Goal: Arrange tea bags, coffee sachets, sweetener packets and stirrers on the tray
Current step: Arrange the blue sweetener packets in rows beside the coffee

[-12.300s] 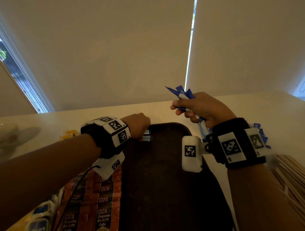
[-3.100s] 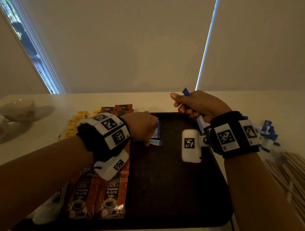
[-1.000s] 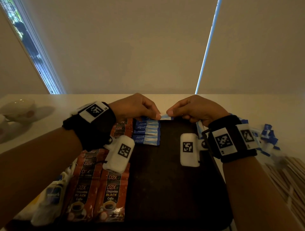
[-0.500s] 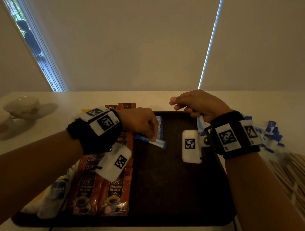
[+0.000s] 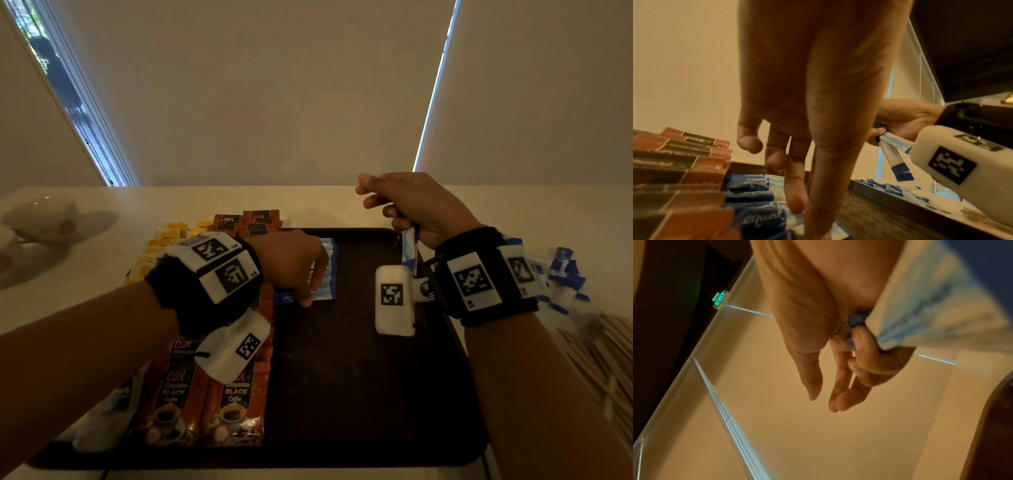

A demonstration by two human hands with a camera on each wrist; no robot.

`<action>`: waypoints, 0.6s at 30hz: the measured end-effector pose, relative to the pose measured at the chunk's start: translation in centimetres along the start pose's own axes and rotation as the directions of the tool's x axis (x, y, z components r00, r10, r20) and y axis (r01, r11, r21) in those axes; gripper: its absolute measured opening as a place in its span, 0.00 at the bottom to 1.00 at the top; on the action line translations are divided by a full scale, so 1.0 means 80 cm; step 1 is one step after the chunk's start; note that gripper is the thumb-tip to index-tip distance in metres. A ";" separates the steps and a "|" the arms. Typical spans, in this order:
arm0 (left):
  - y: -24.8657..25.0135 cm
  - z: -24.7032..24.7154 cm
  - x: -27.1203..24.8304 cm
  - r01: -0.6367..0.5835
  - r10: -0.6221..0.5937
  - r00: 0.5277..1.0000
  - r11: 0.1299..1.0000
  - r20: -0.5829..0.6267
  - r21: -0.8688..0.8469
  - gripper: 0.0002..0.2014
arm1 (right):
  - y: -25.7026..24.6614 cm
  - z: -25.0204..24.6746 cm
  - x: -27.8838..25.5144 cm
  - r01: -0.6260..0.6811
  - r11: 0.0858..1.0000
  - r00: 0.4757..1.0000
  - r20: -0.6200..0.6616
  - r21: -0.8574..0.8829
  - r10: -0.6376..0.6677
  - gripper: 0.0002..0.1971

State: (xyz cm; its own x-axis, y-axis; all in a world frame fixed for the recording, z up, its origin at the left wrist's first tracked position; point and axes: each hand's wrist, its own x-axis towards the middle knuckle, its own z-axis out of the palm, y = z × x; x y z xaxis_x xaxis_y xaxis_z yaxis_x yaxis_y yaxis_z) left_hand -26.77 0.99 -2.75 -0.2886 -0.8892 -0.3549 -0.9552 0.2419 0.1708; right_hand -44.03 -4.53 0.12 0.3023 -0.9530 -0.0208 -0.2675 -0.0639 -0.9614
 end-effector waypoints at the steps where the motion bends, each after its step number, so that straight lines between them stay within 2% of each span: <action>1: 0.000 0.002 0.000 0.002 -0.002 1.000 1.000 0.003 0.012 0.14 | 0.000 0.001 0.000 0.009 1.000 1.000 -0.008 0.014 -0.009 0.11; 6: 0.000 -0.004 -0.002 -0.020 0.024 0.997 0.999 -0.068 0.048 0.13 | -0.004 0.000 0.000 0.082 0.994 0.995 -0.063 0.075 -0.077 0.11; 8: 0.004 -0.015 -0.004 -0.072 0.044 0.977 0.989 -0.208 -0.128 0.12 | -0.005 0.001 0.001 0.118 0.988 0.990 -0.083 0.096 -0.110 0.12; 10: 0.013 -0.027 -0.002 -0.172 0.035 0.935 0.914 -0.353 -0.367 0.15 | -0.007 0.003 0.000 0.149 0.982 0.985 -0.101 0.118 -0.137 0.14; 12: 0.027 -0.036 0.001 -0.233 0.043 0.933 0.829 -0.358 -0.508 0.17 | -0.010 0.006 0.000 0.172 0.972 0.982 -0.108 0.160 -0.156 0.15; 13: 0.035 -0.037 0.004 -0.246 0.062 0.938 0.813 -0.342 -0.528 0.17 | -0.012 0.008 0.000 0.184 0.964 0.981 -0.101 0.192 -0.167 0.17; 18: 0.048 -0.036 0.018 -0.276 0.065 0.927 0.786 -0.370 -0.553 0.20 | -0.018 0.014 -0.003 0.189 0.893 0.980 -0.025 0.408 -0.196 0.21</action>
State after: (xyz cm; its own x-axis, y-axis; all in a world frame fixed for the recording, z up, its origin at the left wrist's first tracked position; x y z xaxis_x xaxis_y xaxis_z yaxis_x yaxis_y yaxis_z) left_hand -30.67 -0.53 0.06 -0.3053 -0.9520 0.0219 -0.6351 0.2207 0.7403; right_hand -42.71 -3.88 1.23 0.3259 -0.9291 0.1746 0.1911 -0.1161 -0.9747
